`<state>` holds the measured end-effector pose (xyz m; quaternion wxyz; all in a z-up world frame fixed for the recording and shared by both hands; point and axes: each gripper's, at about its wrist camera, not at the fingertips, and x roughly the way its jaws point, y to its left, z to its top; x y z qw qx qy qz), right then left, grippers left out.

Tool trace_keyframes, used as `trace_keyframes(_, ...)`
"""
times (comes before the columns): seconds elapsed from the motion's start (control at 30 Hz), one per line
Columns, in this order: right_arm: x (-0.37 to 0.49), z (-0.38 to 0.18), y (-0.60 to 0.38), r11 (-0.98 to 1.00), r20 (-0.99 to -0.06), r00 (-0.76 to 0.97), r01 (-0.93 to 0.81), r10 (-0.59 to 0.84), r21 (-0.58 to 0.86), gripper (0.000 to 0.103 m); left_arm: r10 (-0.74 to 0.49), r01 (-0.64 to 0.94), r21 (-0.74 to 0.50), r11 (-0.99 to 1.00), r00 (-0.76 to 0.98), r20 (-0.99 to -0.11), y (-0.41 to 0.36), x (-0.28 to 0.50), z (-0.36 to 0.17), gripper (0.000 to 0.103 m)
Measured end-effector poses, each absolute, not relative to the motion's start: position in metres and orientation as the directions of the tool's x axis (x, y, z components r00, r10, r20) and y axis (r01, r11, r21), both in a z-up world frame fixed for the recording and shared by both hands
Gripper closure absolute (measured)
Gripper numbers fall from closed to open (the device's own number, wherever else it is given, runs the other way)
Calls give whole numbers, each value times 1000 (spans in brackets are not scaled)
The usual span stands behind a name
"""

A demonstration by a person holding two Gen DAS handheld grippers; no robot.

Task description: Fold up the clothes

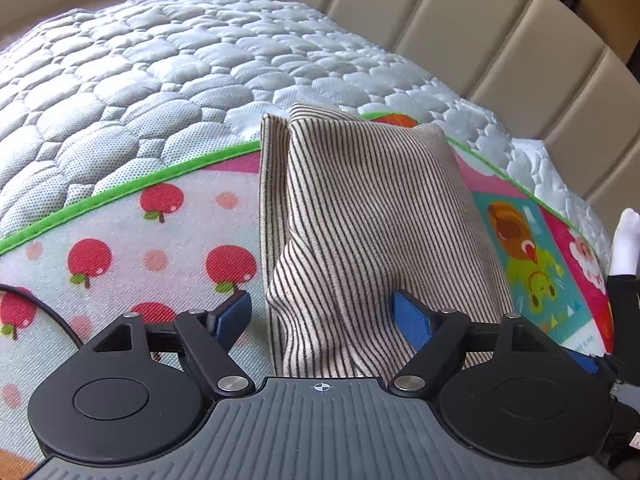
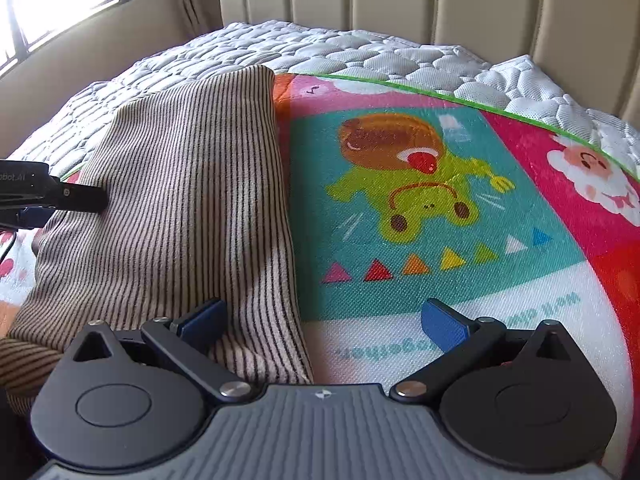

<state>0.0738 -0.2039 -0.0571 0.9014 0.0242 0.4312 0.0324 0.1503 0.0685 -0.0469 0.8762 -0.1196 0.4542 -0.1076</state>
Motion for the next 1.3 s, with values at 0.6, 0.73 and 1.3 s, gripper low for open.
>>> trace_keyframes(0.6,51,-38,-174,972,-693,688,-217,215,87,0,-284,98,-277,956,553,-783,65,150,-49,10)
trace_keyframes(0.73,53,-55,-166,963,-739,631,-253,238,94,0,-280,105,-267,958,551,-786,63,149,-49,9)
trace_keyframes(1.3,53,-52,-171,957,-721,645,-278,253,87,0,-234,87,-225,971,553,-800,62,108,-34,5)
